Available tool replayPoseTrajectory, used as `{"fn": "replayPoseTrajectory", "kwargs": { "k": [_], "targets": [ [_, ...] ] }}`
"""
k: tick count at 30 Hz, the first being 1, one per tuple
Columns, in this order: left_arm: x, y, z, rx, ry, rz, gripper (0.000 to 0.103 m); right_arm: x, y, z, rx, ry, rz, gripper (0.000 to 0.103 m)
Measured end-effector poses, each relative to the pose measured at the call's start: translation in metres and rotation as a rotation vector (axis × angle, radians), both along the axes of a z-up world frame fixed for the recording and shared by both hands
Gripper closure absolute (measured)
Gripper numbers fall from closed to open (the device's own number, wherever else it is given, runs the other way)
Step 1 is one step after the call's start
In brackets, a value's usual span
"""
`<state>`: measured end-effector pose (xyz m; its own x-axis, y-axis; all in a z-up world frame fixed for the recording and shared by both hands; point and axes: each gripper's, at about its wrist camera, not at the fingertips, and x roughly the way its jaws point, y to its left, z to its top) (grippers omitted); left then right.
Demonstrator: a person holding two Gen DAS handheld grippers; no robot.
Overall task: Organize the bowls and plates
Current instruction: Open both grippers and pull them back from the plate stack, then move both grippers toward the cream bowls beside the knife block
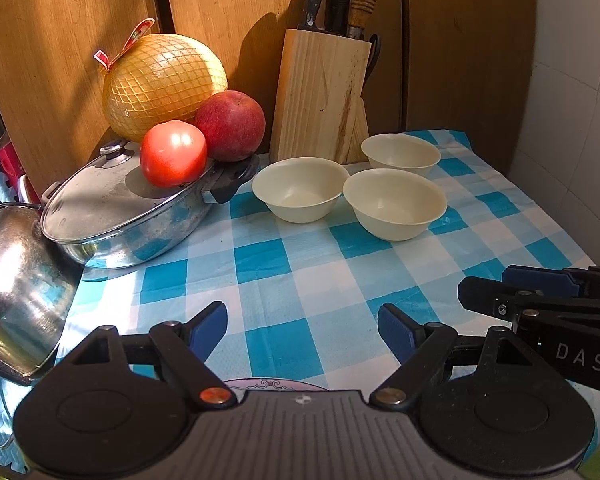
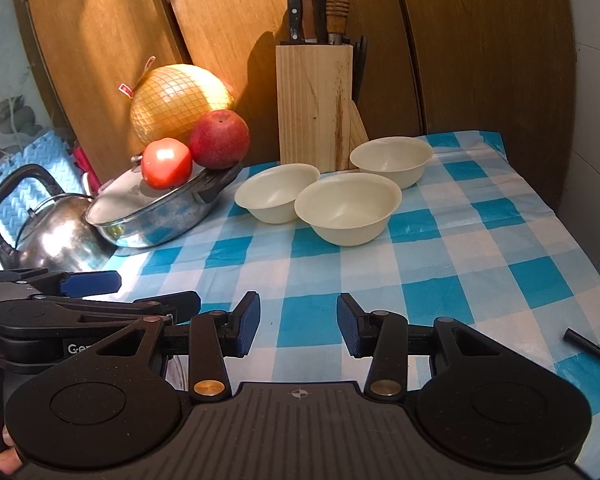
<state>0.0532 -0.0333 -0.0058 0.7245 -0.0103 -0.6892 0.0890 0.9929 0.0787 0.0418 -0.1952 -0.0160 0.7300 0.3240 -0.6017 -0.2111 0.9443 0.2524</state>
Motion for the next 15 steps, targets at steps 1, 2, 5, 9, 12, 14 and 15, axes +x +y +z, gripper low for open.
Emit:
{"fn": "replayPoseTrajectory", "kwargs": {
  "k": [1,2,5,9,12,14,15],
  "targets": [
    [0.002,-0.002,0.000,0.006,-0.002,-0.004,0.027,0.002,-0.001,0.000,0.000,-0.002,-0.003,0.051],
    [0.003,-0.003,-0.001,0.011,-0.004,-0.006,0.027,0.004,-0.002,0.001,-0.001,-0.003,-0.006,0.051],
    [0.008,-0.006,-0.002,0.018,-0.005,-0.014,0.027,0.009,-0.005,0.001,-0.002,-0.005,-0.011,0.051],
    [0.014,-0.009,-0.002,0.026,-0.013,-0.020,0.027,0.016,-0.008,0.001,-0.004,-0.007,-0.016,0.051],
    [0.020,-0.012,-0.001,0.036,-0.022,-0.020,0.027,0.020,-0.009,0.002,-0.007,-0.010,-0.021,0.051],
    [0.024,-0.012,0.000,0.035,-0.022,-0.022,0.027,0.024,-0.009,0.003,-0.014,-0.015,-0.025,0.051],
    [0.026,-0.013,0.000,0.034,-0.022,-0.022,0.027,0.026,-0.009,0.003,-0.017,-0.018,-0.029,0.051]
  ]
}}
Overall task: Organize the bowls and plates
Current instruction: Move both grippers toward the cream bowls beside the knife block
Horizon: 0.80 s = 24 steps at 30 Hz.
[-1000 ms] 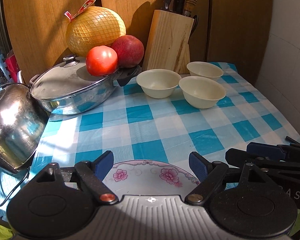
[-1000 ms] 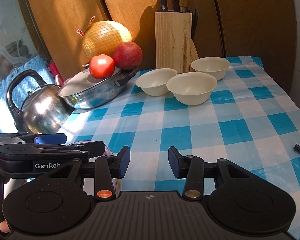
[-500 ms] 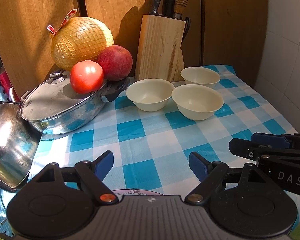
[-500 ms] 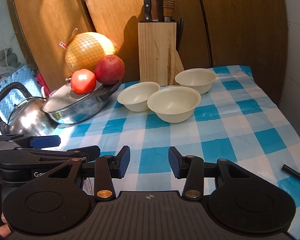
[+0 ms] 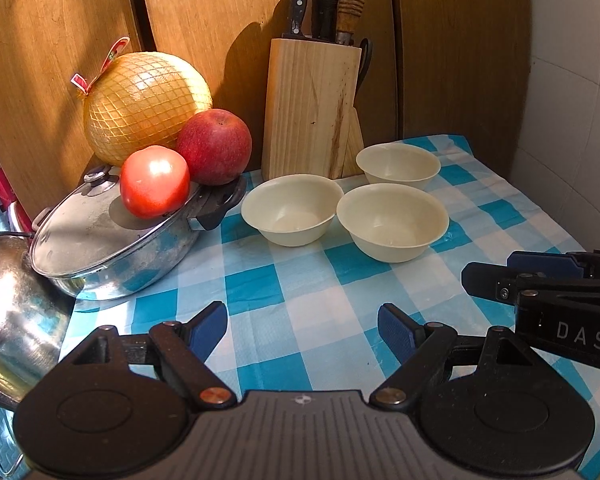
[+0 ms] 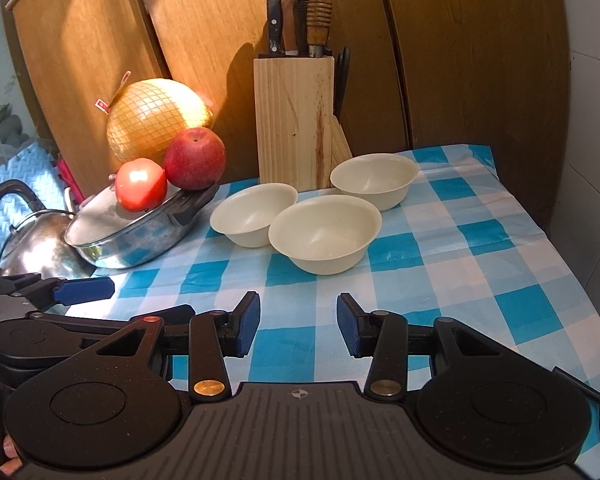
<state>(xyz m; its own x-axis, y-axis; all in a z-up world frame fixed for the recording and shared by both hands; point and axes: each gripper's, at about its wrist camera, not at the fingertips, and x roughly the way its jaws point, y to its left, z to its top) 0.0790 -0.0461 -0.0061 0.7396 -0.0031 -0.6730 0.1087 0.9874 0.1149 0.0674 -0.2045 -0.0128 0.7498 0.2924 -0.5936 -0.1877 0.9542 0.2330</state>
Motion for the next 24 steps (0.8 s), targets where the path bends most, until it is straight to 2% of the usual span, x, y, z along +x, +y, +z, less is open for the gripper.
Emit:
{"fn": "replayPoseTrajectory", "kwargs": {
  "k": [11,24],
  "targets": [
    [0.020,-0.015,0.001,0.017,-0.012,-0.042,0.026,0.023,-0.004,0.002,-0.019,-0.014,-0.025,0.050],
    [0.047,-0.024,-0.005,0.023,0.000,-0.045,0.026,0.049,-0.011,0.003,-0.045,-0.023,-0.049,0.050]
  ]
}}
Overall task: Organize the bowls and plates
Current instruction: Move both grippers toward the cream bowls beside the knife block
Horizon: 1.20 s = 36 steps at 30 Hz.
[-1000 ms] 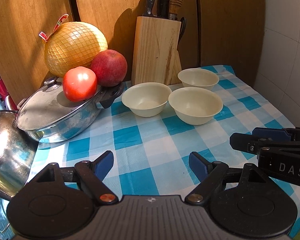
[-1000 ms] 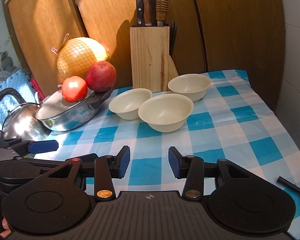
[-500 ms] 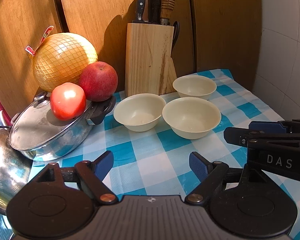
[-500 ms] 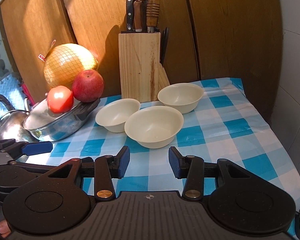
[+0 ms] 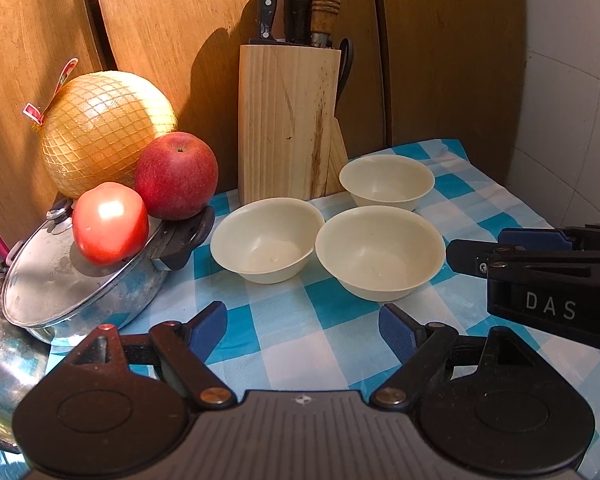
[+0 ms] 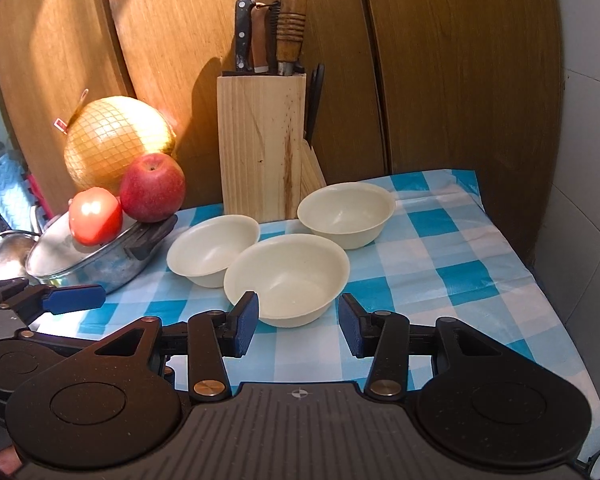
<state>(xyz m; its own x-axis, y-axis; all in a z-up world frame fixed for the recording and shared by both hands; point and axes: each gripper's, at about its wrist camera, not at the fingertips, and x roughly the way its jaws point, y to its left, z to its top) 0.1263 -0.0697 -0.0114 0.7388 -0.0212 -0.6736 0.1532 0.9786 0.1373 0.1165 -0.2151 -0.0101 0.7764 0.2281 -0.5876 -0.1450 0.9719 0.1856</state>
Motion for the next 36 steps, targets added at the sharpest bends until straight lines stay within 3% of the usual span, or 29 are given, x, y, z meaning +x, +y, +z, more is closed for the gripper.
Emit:
{"fn": "replayPoseTrajectory", "kwargs": {
  "k": [36],
  "targets": [
    [0.069,0.002,-0.027,0.019,0.057,0.064,0.025,0.073,0.006,-0.033,-0.020,0.095,-0.023,0.050]
  ]
}}
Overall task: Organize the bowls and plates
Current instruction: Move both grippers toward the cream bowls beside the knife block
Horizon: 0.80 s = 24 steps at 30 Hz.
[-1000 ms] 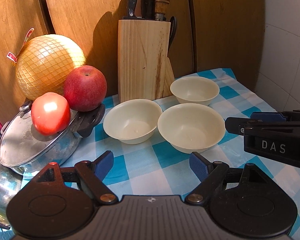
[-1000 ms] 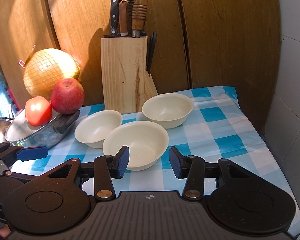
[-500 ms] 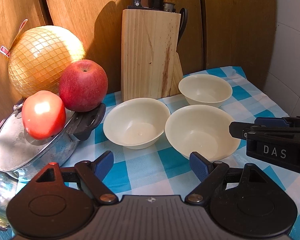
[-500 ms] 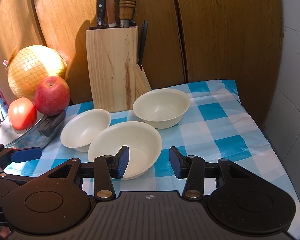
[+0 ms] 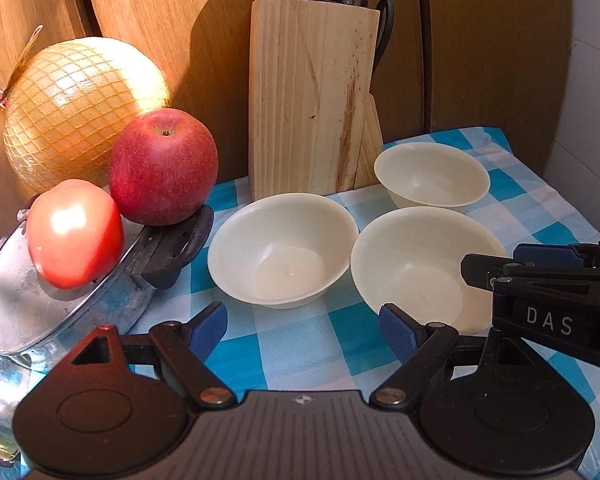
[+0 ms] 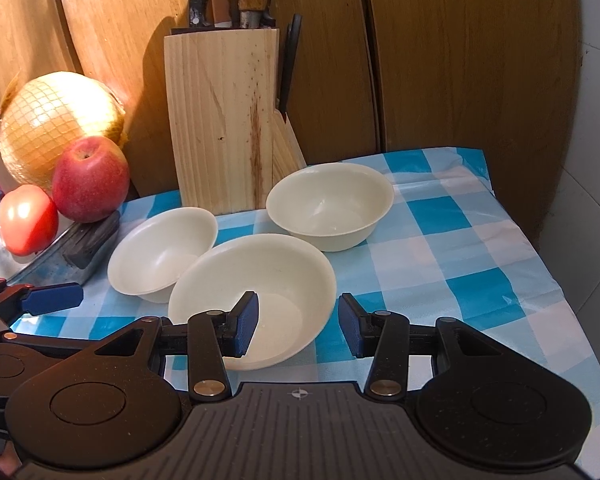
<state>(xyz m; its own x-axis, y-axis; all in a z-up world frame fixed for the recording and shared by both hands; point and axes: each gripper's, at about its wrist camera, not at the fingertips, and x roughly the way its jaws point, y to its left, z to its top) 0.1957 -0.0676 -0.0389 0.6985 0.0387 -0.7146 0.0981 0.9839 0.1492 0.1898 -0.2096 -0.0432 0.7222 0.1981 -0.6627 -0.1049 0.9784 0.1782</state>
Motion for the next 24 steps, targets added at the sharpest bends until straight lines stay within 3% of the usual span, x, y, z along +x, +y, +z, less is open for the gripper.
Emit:
{"fn": "replayPoseTrajectory", "kwargs": {
  "k": [6,12,16,21,24],
  "targets": [
    [0.007,0.006,-0.005,-0.019,0.027,0.023,0.026,0.010,-0.001,-0.006,0.004,0.025,-0.009,0.051],
    [0.013,0.017,-0.005,-0.111,0.064,0.054,0.026,0.016,-0.004,-0.012,0.039,0.065,-0.018,0.052],
    [0.017,0.011,-0.009,-0.093,0.068,0.056,0.027,0.019,-0.004,-0.014,0.029,0.070,-0.027,0.054],
    [0.020,0.011,-0.017,-0.135,0.126,0.038,0.037,0.021,-0.002,-0.016,-0.012,0.078,-0.024,0.063],
    [0.020,0.009,-0.018,-0.130,0.132,0.038,0.038,0.022,-0.001,-0.018,-0.026,0.090,-0.010,0.075]
  ]
}}
